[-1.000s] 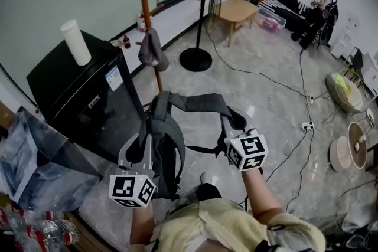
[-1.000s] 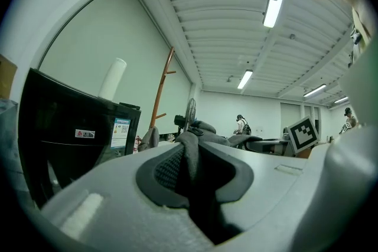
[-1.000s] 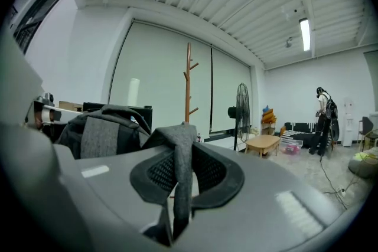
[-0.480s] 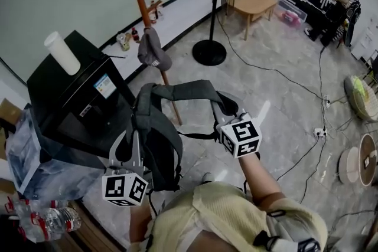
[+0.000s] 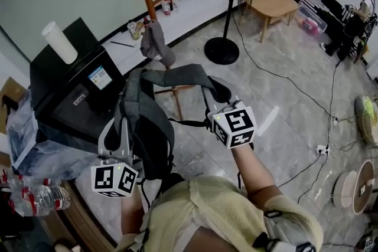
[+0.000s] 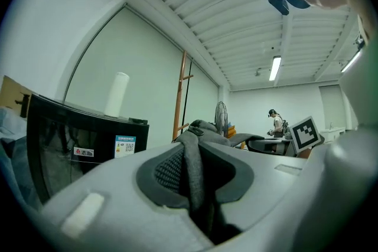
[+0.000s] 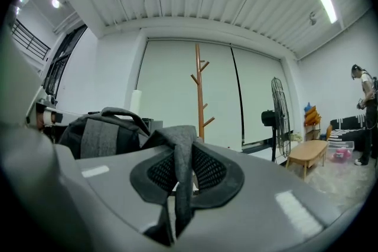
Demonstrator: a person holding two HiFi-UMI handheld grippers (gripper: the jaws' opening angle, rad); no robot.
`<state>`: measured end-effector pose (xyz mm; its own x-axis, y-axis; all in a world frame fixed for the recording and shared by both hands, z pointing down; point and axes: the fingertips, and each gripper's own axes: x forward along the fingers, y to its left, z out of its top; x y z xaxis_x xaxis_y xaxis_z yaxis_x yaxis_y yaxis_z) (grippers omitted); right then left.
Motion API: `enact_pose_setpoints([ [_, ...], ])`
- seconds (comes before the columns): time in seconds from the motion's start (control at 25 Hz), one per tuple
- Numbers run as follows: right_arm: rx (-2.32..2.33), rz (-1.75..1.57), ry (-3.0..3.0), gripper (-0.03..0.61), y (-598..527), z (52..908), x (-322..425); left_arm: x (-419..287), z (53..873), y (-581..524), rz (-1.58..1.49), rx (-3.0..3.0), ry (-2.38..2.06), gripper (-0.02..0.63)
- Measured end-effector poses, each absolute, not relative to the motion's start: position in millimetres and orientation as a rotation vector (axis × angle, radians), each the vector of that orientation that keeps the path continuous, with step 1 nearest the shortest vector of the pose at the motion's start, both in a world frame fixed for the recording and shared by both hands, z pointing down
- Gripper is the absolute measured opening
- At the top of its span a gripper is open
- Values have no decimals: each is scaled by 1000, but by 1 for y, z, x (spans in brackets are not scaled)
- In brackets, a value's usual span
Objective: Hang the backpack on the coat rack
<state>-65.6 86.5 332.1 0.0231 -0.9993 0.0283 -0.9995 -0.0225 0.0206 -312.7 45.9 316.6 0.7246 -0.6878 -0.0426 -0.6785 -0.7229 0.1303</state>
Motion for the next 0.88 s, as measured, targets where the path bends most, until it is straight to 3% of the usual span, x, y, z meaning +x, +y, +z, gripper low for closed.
enact_pose_setpoints([
  [0.88,2179,-52,-2131,37,-9,316,-9,-258,290,-51,-143,2818,-1113,58],
])
